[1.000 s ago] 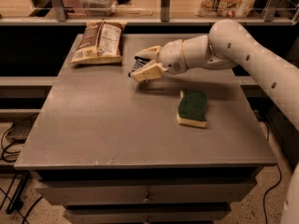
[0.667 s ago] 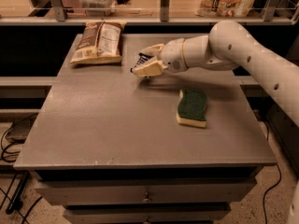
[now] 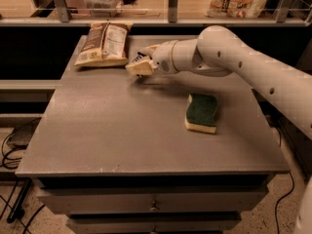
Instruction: Move rxbar blueberry near brown chip bag
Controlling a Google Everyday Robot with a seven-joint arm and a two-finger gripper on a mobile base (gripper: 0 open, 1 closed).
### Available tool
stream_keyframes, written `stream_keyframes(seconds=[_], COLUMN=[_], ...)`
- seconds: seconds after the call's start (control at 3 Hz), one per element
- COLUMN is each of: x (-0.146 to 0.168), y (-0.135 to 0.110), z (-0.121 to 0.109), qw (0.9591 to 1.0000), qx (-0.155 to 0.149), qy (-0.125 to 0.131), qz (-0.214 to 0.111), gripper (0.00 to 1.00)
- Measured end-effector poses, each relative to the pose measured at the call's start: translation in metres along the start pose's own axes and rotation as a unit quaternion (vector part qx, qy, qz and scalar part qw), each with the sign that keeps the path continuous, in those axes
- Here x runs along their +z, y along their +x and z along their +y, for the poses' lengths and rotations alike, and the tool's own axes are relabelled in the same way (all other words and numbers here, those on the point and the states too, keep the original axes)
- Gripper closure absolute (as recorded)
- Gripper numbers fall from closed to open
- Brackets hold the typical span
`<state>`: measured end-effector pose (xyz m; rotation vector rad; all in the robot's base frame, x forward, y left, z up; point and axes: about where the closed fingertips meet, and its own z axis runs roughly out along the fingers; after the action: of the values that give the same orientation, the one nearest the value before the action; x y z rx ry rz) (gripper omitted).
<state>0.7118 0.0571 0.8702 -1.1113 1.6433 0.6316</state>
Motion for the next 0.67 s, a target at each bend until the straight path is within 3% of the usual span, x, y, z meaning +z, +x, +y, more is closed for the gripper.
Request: stream_keyframes(seconds=[0.67], x=[0.048], y=[-0.012], z=[-0.011], qw=[0.9978], qx=[0.05], qy=[0.041], qz=[-0.015], gripper=[0.12])
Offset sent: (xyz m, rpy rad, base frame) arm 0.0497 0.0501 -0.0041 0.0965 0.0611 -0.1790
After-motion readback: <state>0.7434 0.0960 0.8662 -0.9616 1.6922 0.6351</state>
